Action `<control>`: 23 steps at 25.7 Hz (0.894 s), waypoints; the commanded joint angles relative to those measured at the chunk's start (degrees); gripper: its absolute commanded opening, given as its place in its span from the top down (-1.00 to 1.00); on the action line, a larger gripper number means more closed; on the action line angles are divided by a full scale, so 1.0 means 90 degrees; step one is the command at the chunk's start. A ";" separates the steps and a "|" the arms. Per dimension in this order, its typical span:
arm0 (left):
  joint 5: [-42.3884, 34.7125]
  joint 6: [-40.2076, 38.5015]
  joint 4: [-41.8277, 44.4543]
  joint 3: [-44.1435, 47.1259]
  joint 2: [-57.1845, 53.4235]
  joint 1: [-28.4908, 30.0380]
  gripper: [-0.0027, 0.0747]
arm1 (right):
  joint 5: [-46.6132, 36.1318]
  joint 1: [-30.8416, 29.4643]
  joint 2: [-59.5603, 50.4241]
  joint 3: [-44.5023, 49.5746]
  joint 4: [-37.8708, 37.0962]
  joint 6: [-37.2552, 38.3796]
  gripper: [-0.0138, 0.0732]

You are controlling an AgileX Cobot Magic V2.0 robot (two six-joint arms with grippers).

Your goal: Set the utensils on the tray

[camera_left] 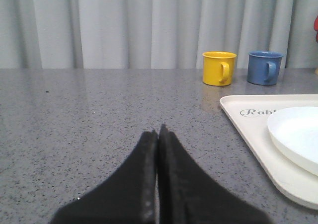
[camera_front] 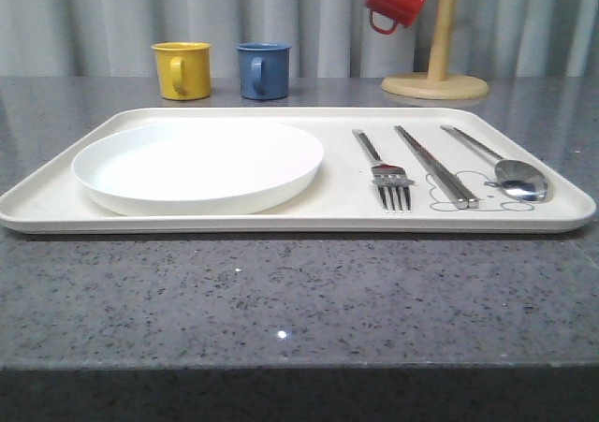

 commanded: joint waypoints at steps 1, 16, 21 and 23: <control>-0.0527 0.0000 -0.0054 0.0010 -0.0142 -0.0009 0.98 | -0.0532 -0.0090 -0.0134 -0.0067 -0.0130 0.0237 0.84; -0.0527 0.0000 -0.0054 0.0010 -0.0142 -0.0009 0.98 | -0.0520 -0.0090 -0.0128 -0.0067 -0.0470 0.0303 0.84; -0.0527 0.0000 -0.0054 0.0010 -0.0142 -0.0009 0.98 | -0.0520 -0.0090 -0.0128 -0.0067 -0.0470 0.0303 0.84; -0.0527 0.0000 -0.0054 0.0010 -0.0142 -0.0009 0.98 | -0.0520 -0.0090 -0.0128 -0.0067 -0.0470 0.0303 0.84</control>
